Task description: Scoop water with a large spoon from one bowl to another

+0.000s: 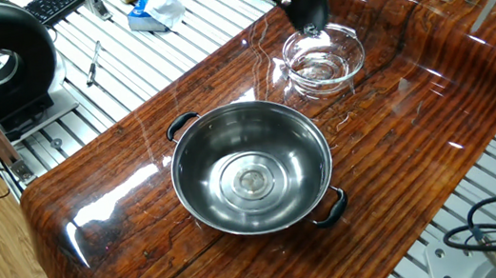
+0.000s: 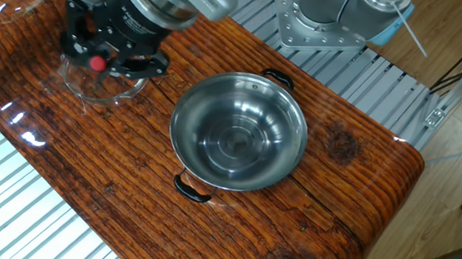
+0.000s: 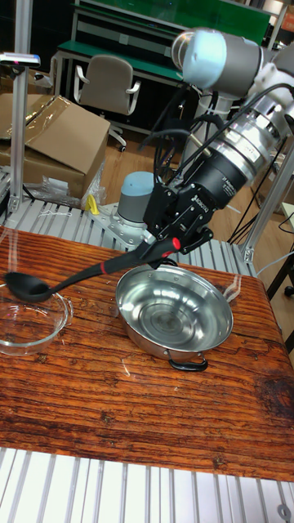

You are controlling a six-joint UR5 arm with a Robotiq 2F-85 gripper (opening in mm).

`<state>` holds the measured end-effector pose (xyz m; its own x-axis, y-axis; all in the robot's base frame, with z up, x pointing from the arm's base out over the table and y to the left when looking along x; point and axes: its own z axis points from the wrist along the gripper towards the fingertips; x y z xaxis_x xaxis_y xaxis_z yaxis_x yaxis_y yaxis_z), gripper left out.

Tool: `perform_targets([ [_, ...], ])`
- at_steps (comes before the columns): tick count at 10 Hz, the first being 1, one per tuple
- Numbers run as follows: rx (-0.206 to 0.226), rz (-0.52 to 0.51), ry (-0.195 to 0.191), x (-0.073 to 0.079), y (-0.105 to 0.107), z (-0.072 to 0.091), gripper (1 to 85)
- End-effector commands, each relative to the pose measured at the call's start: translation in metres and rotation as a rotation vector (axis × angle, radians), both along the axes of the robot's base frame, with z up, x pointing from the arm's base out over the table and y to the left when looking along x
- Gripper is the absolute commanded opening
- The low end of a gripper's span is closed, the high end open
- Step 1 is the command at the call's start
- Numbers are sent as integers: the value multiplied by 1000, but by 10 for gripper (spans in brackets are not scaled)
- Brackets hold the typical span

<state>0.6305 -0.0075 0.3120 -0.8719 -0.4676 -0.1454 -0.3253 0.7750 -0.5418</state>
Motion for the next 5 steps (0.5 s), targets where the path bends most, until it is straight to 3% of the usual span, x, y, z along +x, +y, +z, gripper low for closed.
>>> perform_targets([
  [1, 127, -39, 66, -19, 21, -10, 10],
  [5, 180, -76, 131, -45, 32, -16, 10],
])
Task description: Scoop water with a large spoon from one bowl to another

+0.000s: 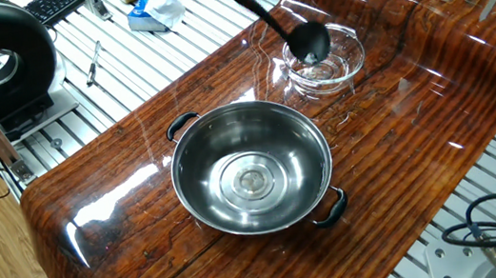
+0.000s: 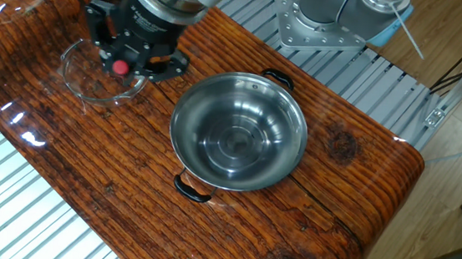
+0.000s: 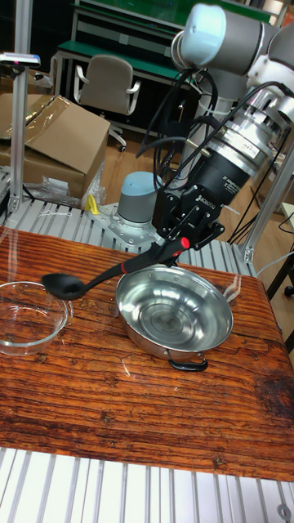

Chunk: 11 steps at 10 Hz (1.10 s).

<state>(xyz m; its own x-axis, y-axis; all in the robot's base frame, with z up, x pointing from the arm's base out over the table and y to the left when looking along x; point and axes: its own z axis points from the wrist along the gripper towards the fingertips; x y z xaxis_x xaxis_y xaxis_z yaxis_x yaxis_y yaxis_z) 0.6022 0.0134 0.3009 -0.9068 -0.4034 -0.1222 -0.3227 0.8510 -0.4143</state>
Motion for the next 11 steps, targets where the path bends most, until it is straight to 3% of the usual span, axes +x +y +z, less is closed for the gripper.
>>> perform_targets([
  [1, 78, -24, 52, -22, 13, -9, 10],
  [5, 110, 14, 112, -44, 14, -24, 10],
  [7, 121, 41, 114, -44, 9, -33, 10],
  [9, 167, 69, 115, -44, 2, -47, 10],
  [11, 187, 85, 113, -45, -4, -56, 10],
])
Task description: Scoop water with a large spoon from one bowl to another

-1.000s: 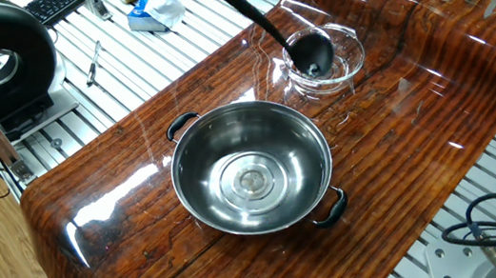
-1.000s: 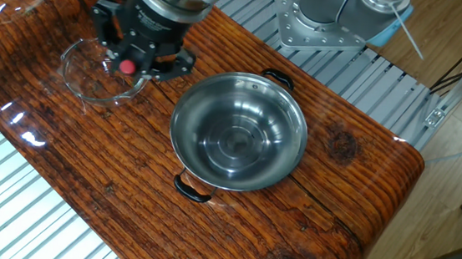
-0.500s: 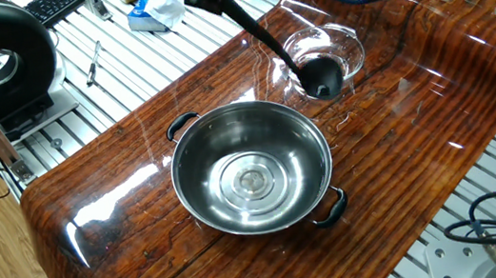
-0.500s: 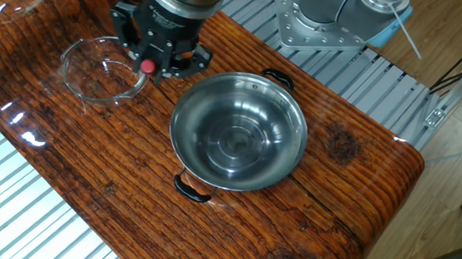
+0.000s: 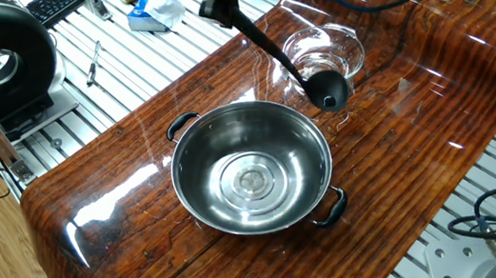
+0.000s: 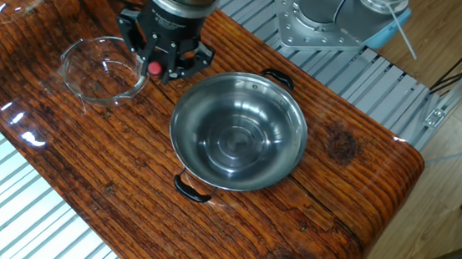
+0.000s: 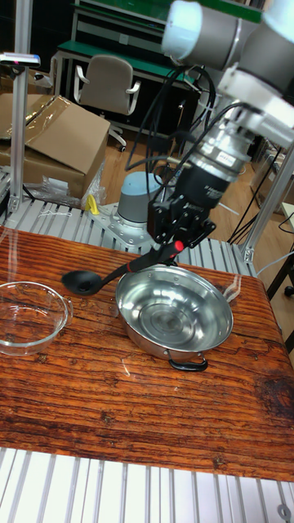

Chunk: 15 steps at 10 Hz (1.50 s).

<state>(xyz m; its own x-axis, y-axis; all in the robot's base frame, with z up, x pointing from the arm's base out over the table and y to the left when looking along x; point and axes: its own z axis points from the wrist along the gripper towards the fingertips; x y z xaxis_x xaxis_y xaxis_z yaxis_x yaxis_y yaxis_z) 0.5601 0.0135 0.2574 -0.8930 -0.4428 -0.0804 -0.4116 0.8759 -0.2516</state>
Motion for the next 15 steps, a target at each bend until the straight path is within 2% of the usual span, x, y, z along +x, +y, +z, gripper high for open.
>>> perform_targets([
  [1, 49, 26, -3, -1, -4, -16, 10],
  [6, 75, 50, -25, 6, 2, -26, 10],
  [12, 90, 35, -12, -2, 3, -28, 10],
  [15, 108, 27, -1, -12, -1, -27, 10],
])
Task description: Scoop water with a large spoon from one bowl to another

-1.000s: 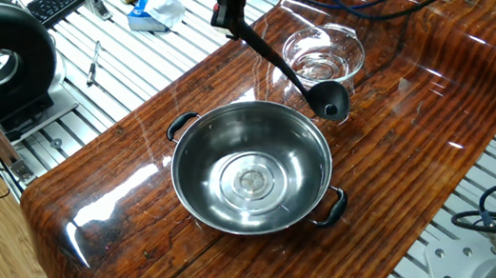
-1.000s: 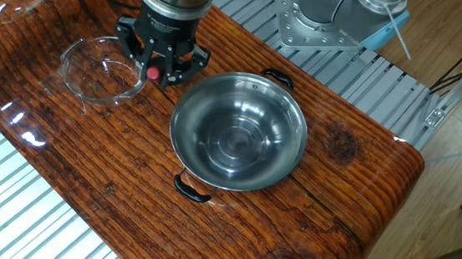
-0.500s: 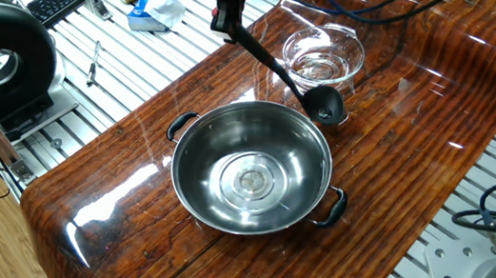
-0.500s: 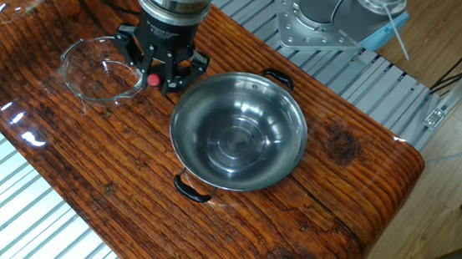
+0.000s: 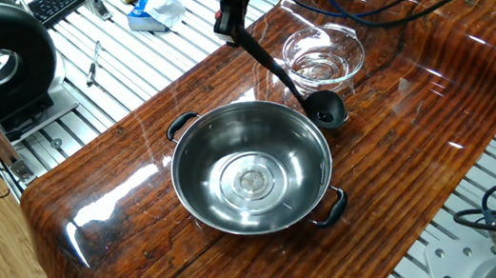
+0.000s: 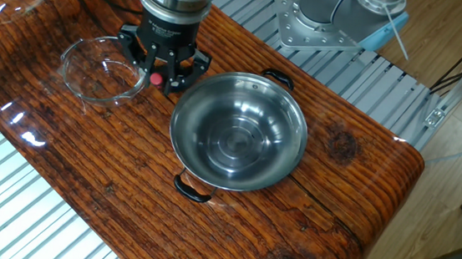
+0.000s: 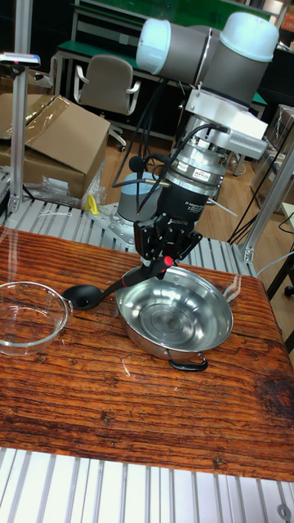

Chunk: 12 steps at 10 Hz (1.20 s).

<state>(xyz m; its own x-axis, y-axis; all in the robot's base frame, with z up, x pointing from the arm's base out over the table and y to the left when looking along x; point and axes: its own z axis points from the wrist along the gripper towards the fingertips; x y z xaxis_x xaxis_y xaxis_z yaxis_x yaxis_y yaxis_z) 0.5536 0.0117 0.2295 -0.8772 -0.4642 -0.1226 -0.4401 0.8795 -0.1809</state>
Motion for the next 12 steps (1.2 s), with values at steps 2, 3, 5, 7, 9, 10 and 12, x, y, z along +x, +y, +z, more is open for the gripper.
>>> perform_targets([
  [2, 33, -9, 5, -10, -1, -1, 10],
  [3, 42, -12, 4, -12, -1, -2, 10],
  [5, 53, -15, 0, -14, 1, -3, 10],
  [7, 57, -8, -40, -4, 0, -5, 10],
  [9, 64, 8, -71, 6, 3, -7, 10],
  [10, 67, 18, -87, 11, 4, -7, 10],
  [12, 73, 28, -102, 16, 6, -9, 10],
])
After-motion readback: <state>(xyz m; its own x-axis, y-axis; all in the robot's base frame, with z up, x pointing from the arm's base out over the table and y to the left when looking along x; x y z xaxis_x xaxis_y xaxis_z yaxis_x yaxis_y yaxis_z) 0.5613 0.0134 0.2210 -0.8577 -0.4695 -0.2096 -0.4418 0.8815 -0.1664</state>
